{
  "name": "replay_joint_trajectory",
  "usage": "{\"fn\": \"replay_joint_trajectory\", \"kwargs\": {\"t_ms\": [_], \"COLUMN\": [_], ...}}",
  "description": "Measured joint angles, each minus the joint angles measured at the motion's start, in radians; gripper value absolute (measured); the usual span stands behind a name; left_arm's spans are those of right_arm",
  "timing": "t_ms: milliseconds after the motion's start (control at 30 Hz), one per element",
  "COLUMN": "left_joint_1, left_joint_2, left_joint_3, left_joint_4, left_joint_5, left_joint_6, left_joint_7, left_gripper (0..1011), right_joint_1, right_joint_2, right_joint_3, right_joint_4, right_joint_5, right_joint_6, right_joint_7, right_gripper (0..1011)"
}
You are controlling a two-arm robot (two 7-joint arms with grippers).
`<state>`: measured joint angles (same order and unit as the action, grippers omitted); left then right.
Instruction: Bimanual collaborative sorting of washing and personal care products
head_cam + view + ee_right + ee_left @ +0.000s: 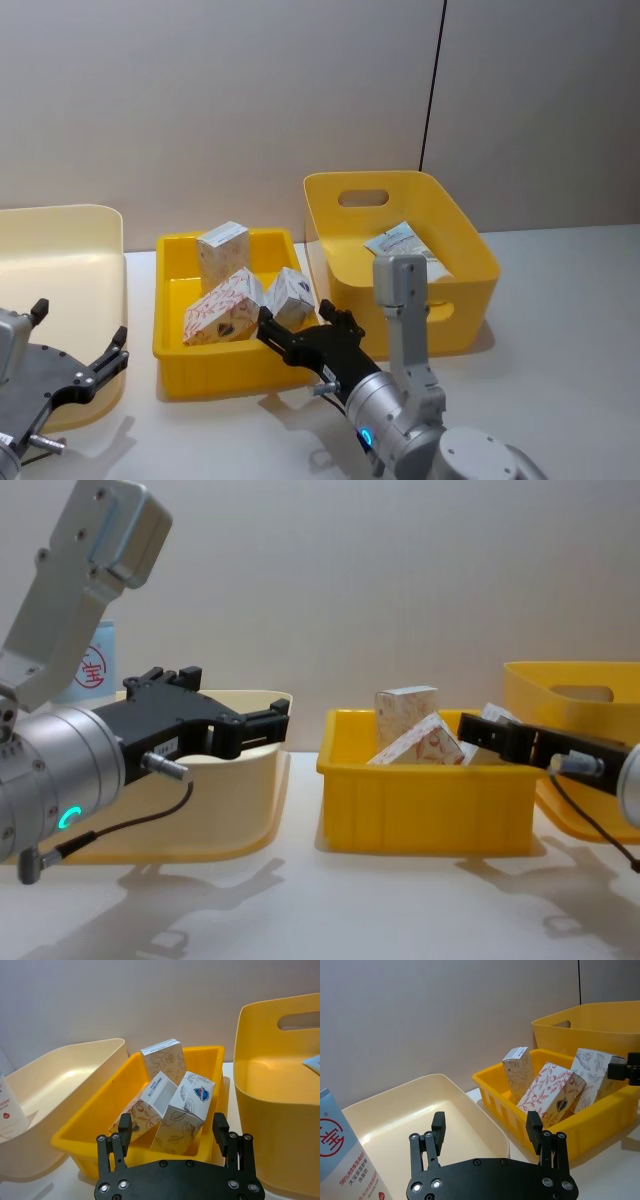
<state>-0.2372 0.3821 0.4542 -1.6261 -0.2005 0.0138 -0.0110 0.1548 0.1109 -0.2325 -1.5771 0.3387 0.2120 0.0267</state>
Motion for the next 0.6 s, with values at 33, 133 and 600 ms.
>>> {"fn": "replay_joint_trajectory", "kwargs": {"t_ms": [33,133,600], "left_joint_1": [0.000,0.000,0.000], "left_joint_2": [0.000,0.000,0.000], "left_joint_3": [0.000,0.000,0.000], "left_joint_4": [0.000,0.000,0.000], "left_joint_5": [0.000,0.000,0.000], "left_joint_6": [0.000,0.000,0.000], "left_joint_7": [0.000,0.000,0.000], "left_gripper": [1003,1003,1003], "right_joint_1": [0.004,0.010,0.034], "right_joint_2": [-0.004,-0.011,-0.045], "right_joint_3": [0.000,0.000,0.004], "right_joint_4": [0.006,0.014,0.052], "right_joint_5": [-0.002,-0.006,-0.026], "right_joint_6": [0.000,0.000,-0.010], "right_joint_7": [-0.002,-0.006,-0.025], "right_gripper": [1001,1001,1001]}}
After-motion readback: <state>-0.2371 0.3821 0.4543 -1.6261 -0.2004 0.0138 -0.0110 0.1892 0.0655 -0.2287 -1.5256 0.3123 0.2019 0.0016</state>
